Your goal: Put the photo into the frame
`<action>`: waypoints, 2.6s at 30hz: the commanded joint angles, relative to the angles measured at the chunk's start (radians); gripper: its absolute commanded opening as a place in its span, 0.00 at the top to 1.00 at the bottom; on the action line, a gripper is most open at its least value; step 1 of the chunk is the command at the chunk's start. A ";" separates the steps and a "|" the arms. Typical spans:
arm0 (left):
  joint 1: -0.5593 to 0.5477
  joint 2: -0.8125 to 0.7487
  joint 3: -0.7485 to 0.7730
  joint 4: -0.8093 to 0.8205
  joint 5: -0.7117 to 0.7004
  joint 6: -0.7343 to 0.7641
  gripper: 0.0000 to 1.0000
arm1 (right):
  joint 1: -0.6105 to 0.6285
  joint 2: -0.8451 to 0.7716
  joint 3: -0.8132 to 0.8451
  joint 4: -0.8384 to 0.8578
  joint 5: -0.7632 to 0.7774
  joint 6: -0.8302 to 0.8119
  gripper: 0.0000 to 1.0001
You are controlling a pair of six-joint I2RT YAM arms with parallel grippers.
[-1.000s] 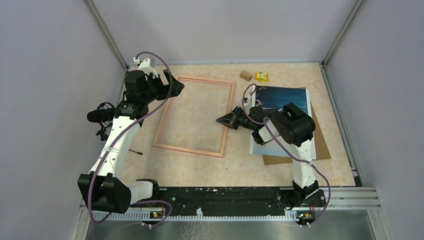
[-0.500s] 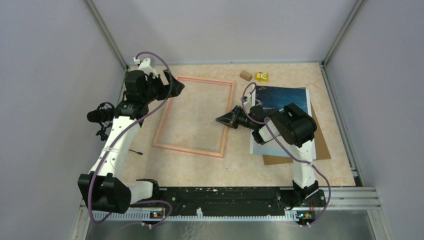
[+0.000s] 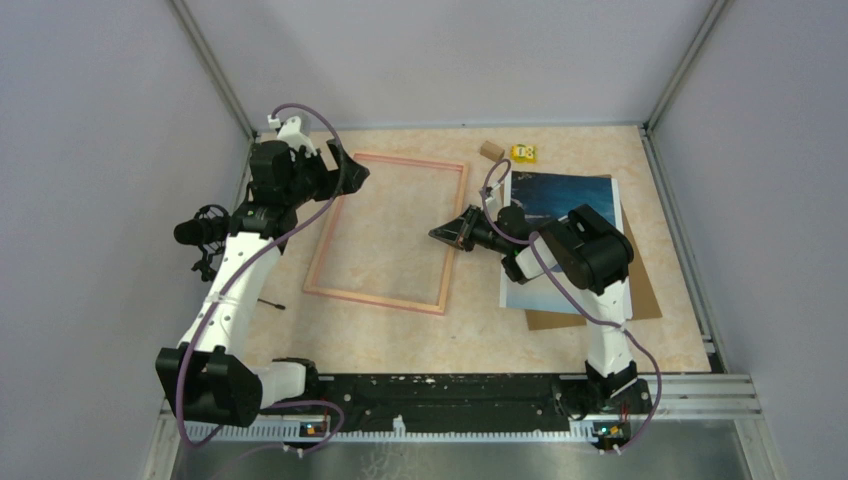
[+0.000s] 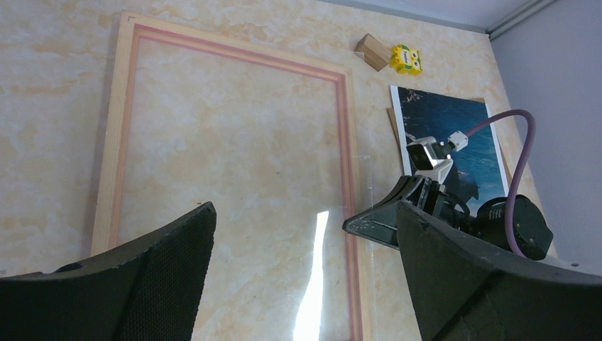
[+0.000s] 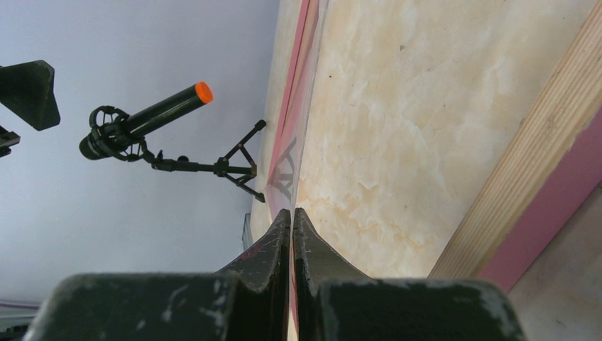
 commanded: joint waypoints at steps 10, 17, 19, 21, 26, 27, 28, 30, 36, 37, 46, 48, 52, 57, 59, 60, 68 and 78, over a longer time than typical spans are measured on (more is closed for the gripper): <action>0.007 -0.003 -0.008 0.055 0.027 -0.013 0.02 | -0.015 0.027 0.075 0.068 -0.003 0.007 1.00; 0.007 -0.003 -0.008 0.055 0.027 -0.015 0.01 | -0.015 0.060 0.080 0.072 -0.003 0.027 1.00; 0.007 -0.003 -0.008 0.055 0.028 -0.015 0.01 | -0.015 0.061 0.079 0.060 0.001 0.025 1.00; 0.007 -0.003 -0.008 0.055 0.029 -0.015 0.02 | -0.014 0.062 0.078 0.049 0.002 0.022 1.00; 0.006 -0.004 -0.008 0.055 0.030 -0.017 0.02 | -0.014 0.063 0.084 0.019 0.002 0.020 0.90; 0.006 -0.004 -0.008 0.055 0.031 -0.016 0.02 | -0.014 0.060 0.085 0.007 0.001 0.015 0.85; 0.007 -0.003 -0.008 0.056 0.031 -0.016 0.02 | -0.014 0.055 0.087 -0.010 0.002 0.011 0.82; 0.007 -0.001 -0.008 0.055 0.031 -0.017 0.02 | -0.014 0.042 0.089 -0.042 0.003 -0.004 0.76; 0.006 0.000 -0.009 0.057 0.034 -0.018 0.02 | -0.014 -0.026 0.087 -0.178 0.019 -0.078 0.63; 0.007 0.002 -0.009 0.057 0.033 -0.018 0.02 | -0.014 -0.043 0.089 -0.224 0.025 -0.100 0.60; 0.007 0.002 -0.011 0.059 0.036 -0.021 0.01 | -0.010 -0.216 0.129 -0.675 0.142 -0.322 0.30; 0.007 0.004 -0.012 0.061 0.038 -0.022 0.02 | -0.008 -0.249 0.137 -0.744 0.162 -0.363 0.29; 0.007 0.008 -0.012 0.062 0.039 -0.023 0.02 | -0.006 -0.326 0.141 -0.862 0.219 -0.430 0.28; 0.007 0.011 -0.014 0.064 0.047 -0.026 0.02 | 0.015 -0.408 0.129 -0.976 0.332 -0.494 0.30; 0.007 0.014 -0.015 0.064 0.050 -0.028 0.02 | 0.027 -0.411 0.126 -0.984 0.362 -0.497 0.34; 0.007 0.014 -0.015 0.065 0.052 -0.029 0.02 | 0.036 -0.405 0.124 -0.982 0.371 -0.494 0.36; 0.007 0.011 -0.015 0.065 0.051 -0.026 0.02 | 0.128 -0.321 0.202 -1.101 0.518 -0.516 0.56; 0.007 0.001 -0.014 0.066 0.063 -0.030 0.02 | 0.171 -0.238 0.289 -1.218 0.617 -0.544 0.85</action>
